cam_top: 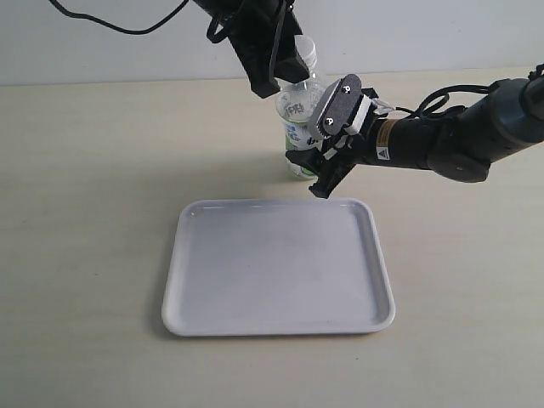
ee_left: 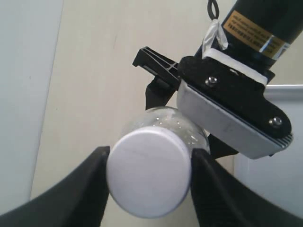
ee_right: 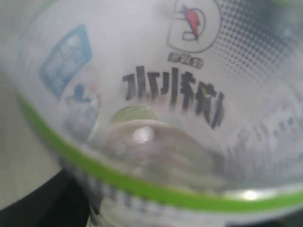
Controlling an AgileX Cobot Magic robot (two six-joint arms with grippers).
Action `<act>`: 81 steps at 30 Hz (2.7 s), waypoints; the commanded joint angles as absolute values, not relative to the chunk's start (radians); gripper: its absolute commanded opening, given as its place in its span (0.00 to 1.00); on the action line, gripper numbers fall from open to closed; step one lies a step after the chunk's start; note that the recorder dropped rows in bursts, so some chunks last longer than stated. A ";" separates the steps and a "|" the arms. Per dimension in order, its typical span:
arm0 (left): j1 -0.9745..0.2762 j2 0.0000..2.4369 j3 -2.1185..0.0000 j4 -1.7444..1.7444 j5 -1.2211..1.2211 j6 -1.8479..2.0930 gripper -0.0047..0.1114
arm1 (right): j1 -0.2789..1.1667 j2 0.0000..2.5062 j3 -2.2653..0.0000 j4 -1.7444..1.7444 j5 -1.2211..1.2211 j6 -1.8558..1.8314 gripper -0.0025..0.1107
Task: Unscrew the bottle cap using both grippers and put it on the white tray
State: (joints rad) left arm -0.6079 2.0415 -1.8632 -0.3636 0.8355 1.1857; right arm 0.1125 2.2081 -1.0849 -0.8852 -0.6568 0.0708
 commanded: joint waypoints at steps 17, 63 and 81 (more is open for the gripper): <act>-0.609 2.048 -1.861 -0.371 0.835 1.169 0.41 | 0.106 2.247 -1.067 -0.916 -0.457 0.050 0.02; -0.607 2.026 -1.861 -0.375 0.834 1.023 0.04 | 0.106 2.247 -1.067 -0.916 -0.439 0.051 0.02; -0.607 2.026 -1.861 -0.377 0.832 0.605 0.04 | 0.106 2.247 -1.067 -0.916 -0.411 0.048 0.02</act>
State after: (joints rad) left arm -0.6079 2.0415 -1.8632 -0.3496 0.8300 0.6383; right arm 0.1125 2.2065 -1.0869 -0.8774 -0.6424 0.0690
